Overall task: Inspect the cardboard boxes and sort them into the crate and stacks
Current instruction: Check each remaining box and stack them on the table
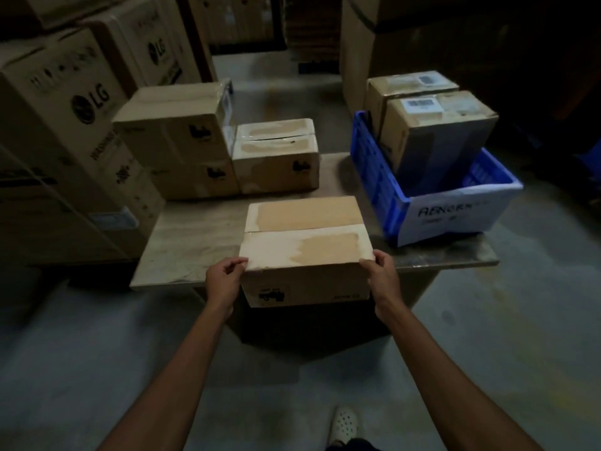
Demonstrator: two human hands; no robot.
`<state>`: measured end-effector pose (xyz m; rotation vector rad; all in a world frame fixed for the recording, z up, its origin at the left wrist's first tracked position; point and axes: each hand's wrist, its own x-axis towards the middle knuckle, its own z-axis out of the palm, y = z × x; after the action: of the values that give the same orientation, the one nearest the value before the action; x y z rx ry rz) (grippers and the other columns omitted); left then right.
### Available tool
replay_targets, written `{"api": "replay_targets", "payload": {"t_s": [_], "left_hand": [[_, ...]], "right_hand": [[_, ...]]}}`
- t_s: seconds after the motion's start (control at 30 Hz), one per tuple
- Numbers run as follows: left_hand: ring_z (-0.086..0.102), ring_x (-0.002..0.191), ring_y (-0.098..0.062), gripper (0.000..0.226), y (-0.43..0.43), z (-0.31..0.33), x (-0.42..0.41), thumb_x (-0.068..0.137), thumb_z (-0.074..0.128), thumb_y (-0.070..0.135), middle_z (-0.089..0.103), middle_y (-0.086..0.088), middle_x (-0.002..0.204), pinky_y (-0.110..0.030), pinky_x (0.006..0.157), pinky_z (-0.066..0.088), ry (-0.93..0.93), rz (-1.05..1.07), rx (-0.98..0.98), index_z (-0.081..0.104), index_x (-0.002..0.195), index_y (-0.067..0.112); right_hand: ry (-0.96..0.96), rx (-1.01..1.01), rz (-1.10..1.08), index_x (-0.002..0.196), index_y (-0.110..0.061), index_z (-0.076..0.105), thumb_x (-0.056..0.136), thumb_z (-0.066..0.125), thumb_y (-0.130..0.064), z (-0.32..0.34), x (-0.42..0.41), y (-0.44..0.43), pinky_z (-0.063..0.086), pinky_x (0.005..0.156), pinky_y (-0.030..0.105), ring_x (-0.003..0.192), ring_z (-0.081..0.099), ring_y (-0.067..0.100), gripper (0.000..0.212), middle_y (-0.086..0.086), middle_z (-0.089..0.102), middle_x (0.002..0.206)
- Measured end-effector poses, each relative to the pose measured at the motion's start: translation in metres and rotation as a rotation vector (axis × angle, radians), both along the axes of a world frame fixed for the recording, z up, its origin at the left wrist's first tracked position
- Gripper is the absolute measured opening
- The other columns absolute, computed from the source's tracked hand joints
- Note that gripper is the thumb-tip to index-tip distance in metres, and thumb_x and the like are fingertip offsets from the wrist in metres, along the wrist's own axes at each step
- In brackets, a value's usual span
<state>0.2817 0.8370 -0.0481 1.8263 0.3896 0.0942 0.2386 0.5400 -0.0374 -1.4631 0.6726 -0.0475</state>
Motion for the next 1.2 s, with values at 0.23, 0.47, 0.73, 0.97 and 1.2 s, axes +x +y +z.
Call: {"api": "replay_targets", "payload": {"t_s": [0.23,0.47,0.73,0.97,1.2], "left_hand": [[0.061,0.118,-0.029,0.022,-0.004,-0.012,0.022,0.094,0.059,-0.004,0.067,-0.011,0.118,-0.027,0.096,0.046,0.014,0.067,0.042,0.073,0.108,0.006],[0.043,0.135,-0.018,0.034,0.000,-0.015,0.052,0.095,0.062,0.006,0.041,-0.011,0.155,-0.034,0.110,0.040,0.074,0.049,0.068,0.066,0.129,0.010],[0.037,0.143,-0.030,0.038,0.016,-0.031,0.084,0.099,0.060,0.020,0.035,-0.012,0.156,-0.050,0.115,0.036,0.059,-0.064,0.276,0.057,0.137,0.016],[0.026,0.148,-0.030,0.047,0.028,-0.018,0.118,0.100,0.048,0.040,0.031,-0.013,0.159,-0.047,0.117,0.027,-0.138,-0.313,0.730,0.051,0.140,0.016],[-0.009,0.154,-0.023,0.088,0.039,-0.019,0.165,0.089,0.006,0.075,-0.006,-0.007,0.168,-0.054,0.122,0.008,-0.074,-0.714,1.063,0.014,0.159,0.023]], "right_hand": [[0.009,0.009,0.236,0.144,-0.018,0.045,0.096,0.064,-0.020,-0.013,0.041,-0.005,0.049,0.098,0.039,0.119,0.057,0.020,0.052,0.005,0.057,0.136],[0.019,-0.499,0.499,0.158,-0.029,0.015,0.092,0.070,-0.031,-0.017,0.068,0.005,0.045,0.109,0.050,0.134,0.050,0.029,0.086,0.007,0.047,0.151],[0.046,-0.712,0.607,0.157,-0.024,0.024,0.095,0.065,-0.034,-0.015,0.106,0.014,0.048,0.104,0.045,0.129,0.054,0.030,0.075,0.011,0.052,0.147],[-0.096,-1.065,0.574,0.149,-0.022,0.040,0.100,0.051,-0.045,-0.001,0.143,0.055,0.041,0.111,0.048,0.143,0.036,0.027,0.055,0.009,0.035,0.158],[-0.041,-1.208,1.016,0.161,-0.026,0.013,0.097,0.049,-0.058,-0.009,0.186,0.131,0.010,0.125,0.052,0.156,0.003,0.028,0.080,0.008,0.003,0.170]]}}
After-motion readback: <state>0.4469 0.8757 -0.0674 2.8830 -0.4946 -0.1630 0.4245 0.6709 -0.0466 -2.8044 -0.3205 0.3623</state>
